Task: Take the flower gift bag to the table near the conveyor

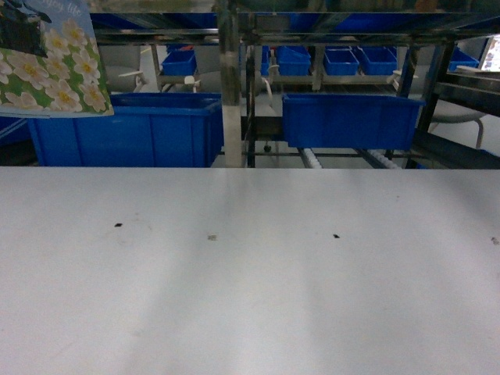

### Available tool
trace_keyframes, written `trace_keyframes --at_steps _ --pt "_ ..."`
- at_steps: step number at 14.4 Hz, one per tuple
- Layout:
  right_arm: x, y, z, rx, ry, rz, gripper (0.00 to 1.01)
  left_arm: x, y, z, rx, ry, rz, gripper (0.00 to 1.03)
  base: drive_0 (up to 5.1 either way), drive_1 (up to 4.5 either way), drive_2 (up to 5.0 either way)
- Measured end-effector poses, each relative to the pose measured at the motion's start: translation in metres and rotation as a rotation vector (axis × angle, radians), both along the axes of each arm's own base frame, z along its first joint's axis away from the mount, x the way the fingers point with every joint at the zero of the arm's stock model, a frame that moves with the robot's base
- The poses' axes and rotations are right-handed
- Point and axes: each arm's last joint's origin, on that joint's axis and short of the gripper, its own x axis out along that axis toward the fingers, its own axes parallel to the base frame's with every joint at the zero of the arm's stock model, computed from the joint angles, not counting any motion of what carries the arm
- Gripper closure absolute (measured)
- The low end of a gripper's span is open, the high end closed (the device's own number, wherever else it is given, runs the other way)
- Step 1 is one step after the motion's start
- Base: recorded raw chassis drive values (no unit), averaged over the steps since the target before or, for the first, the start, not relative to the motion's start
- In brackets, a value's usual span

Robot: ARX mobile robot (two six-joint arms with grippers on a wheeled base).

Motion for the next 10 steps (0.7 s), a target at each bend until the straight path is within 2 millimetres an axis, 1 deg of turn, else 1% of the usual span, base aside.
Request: trace_keyframes --at_steps 10 --pt "0.0003 0.0003 -0.0006 0.0 0.005 0.005 0.99 -0.0004 0.0002 0.0002 0.0 0.0 0.002 1.01 -5.1 2.3 2.3"
